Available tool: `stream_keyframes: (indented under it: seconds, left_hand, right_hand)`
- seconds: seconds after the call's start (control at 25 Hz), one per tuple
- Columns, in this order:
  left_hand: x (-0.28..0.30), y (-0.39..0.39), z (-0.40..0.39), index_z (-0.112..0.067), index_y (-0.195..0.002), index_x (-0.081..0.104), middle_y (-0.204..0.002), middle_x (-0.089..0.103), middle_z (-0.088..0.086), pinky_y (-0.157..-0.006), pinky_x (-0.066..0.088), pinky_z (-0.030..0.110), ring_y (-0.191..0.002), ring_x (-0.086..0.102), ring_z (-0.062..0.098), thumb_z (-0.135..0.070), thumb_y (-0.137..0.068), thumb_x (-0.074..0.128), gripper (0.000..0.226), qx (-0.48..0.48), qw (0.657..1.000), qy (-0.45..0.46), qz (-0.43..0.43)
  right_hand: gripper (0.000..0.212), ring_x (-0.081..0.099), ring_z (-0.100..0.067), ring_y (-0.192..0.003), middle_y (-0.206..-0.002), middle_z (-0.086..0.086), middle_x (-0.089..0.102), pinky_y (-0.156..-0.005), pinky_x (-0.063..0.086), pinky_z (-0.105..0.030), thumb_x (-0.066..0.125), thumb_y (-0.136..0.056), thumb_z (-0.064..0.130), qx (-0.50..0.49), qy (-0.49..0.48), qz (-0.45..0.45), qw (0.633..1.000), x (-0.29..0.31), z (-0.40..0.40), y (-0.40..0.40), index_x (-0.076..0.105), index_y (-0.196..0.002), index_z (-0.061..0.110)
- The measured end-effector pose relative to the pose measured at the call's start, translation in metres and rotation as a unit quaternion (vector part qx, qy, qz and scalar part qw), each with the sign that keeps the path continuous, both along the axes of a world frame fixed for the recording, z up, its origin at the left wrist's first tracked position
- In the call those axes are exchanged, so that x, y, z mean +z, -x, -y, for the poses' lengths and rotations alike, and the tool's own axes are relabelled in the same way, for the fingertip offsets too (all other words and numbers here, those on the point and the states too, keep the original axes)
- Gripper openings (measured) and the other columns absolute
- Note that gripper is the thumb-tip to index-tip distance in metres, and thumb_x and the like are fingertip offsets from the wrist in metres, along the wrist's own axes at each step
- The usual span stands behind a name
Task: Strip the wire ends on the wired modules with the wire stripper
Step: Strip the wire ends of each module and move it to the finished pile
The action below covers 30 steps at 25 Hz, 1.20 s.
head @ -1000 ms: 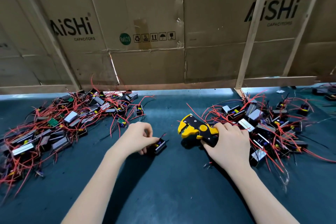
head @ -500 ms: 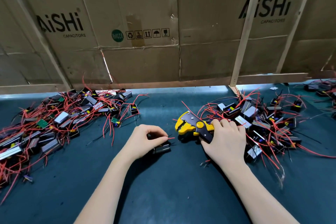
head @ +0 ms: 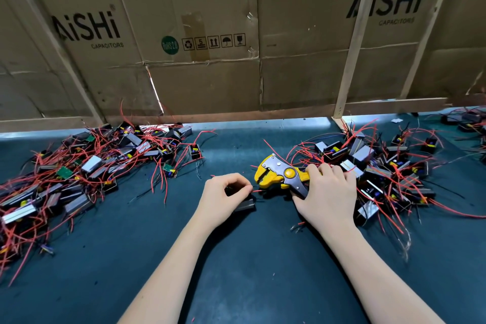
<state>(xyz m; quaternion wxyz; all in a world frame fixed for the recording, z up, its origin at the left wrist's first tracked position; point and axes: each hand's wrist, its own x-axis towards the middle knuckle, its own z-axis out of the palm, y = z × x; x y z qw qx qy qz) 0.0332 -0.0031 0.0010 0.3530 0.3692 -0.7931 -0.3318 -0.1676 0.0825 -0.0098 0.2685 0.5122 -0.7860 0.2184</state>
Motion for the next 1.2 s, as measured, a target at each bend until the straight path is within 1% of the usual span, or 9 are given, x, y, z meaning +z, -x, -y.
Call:
stream_keyframes:
  seconds: [0.12,0.28,0.44,0.56,0.72,0.88,1.2]
  left_hand:
    - [-0.0005,0.0022,0.0017,-0.015,-0.075,0.071,-0.069,0.069,-0.004,-0.065,0.046,0.018,-0.062,0.057,0.004,-0.011,-0.086,0.07,0.013,0.009,1.0,-0.006,-0.013]
    - [-0.0023,0.0038,-0.0001,-0.016,-0.076,0.071,-0.069,0.068,-0.005,-0.058,0.046,0.016,-0.061,0.056,0.004,-0.014,-0.087,0.068,0.012,0.019,0.999,-0.019,-0.03]
    - [-0.003,0.0069,-0.001,-0.015,-0.075,0.072,-0.066,0.068,-0.005,-0.062,0.043,0.014,-0.059,0.054,0.003,-0.012,-0.086,0.069,0.012,0.028,0.999,-0.006,-0.015]
    - [-0.0021,0.0076,-0.0018,-0.014,-0.075,0.072,-0.067,0.069,-0.001,-0.061,0.042,0.014,-0.059,0.054,0.004,-0.01,-0.085,0.07,0.011,0.036,0.999,-0.01,-0.019]
    - [-0.001,0.0067,-0.0028,-0.013,-0.076,0.073,-0.069,0.07,0.0,-0.062,0.043,0.014,-0.06,0.055,0.004,-0.01,-0.085,0.07,0.01,0.034,0.999,-0.017,-0.023]
    - [-0.0002,0.0062,-0.004,-0.014,-0.077,0.073,-0.071,0.071,-0.001,-0.063,0.044,0.013,-0.062,0.056,0.004,-0.011,-0.086,0.07,0.01,0.031,0.999,-0.022,-0.023]
    - [0.0008,0.0052,-0.0047,-0.012,-0.077,0.073,-0.07,0.071,-0.001,-0.063,0.044,0.012,-0.062,0.057,0.004,-0.011,-0.086,0.07,0.009,0.031,0.999,-0.021,-0.03]
  right_hand:
    - [0.049,0.059,-0.034,-0.076,-0.079,-0.012,0.064,-0.073,0.04,-0.041,0.088,-0.054,0.039,-0.005,-0.007,0.006,1.0,-0.0004,0.0002,-0.0006,0.065,-0.084,0.008]
    - [0.048,0.059,-0.034,-0.076,-0.079,-0.013,0.064,-0.073,0.04,-0.042,0.087,-0.055,0.039,-0.008,-0.004,0.007,1.0,-0.0013,0.0,-0.0011,0.065,-0.084,0.008]
    - [0.047,0.059,-0.033,-0.075,-0.077,-0.009,0.063,-0.071,0.038,-0.04,0.085,-0.057,0.042,0.002,0.002,0.001,1.0,-0.0008,0.0009,-0.0031,0.063,-0.082,0.01]
    - [0.044,0.058,-0.031,-0.071,-0.074,-0.005,0.062,-0.069,0.036,-0.038,0.083,-0.059,0.044,0.01,0.01,-0.007,1.0,0.001,0.001,-0.0027,0.062,-0.078,0.012]
    - [0.039,0.059,-0.029,-0.065,-0.067,-0.004,0.061,-0.066,0.032,-0.036,0.082,-0.06,0.045,0.018,0.002,-0.007,1.0,0.0039,0.0012,-0.0021,0.06,-0.071,0.014]
    - [0.04,0.061,-0.028,-0.062,-0.063,-0.003,0.06,-0.065,0.029,-0.035,0.082,-0.061,0.046,0.022,-0.016,0.004,1.0,0.0058,0.0006,-0.001,0.058,-0.067,0.014]
    - [0.04,0.062,-0.029,-0.062,-0.063,-0.004,0.06,-0.065,0.032,-0.036,0.08,-0.064,0.047,0.023,-0.03,0.012,0.999,0.0062,-0.0008,-0.0017,0.06,-0.067,0.014]
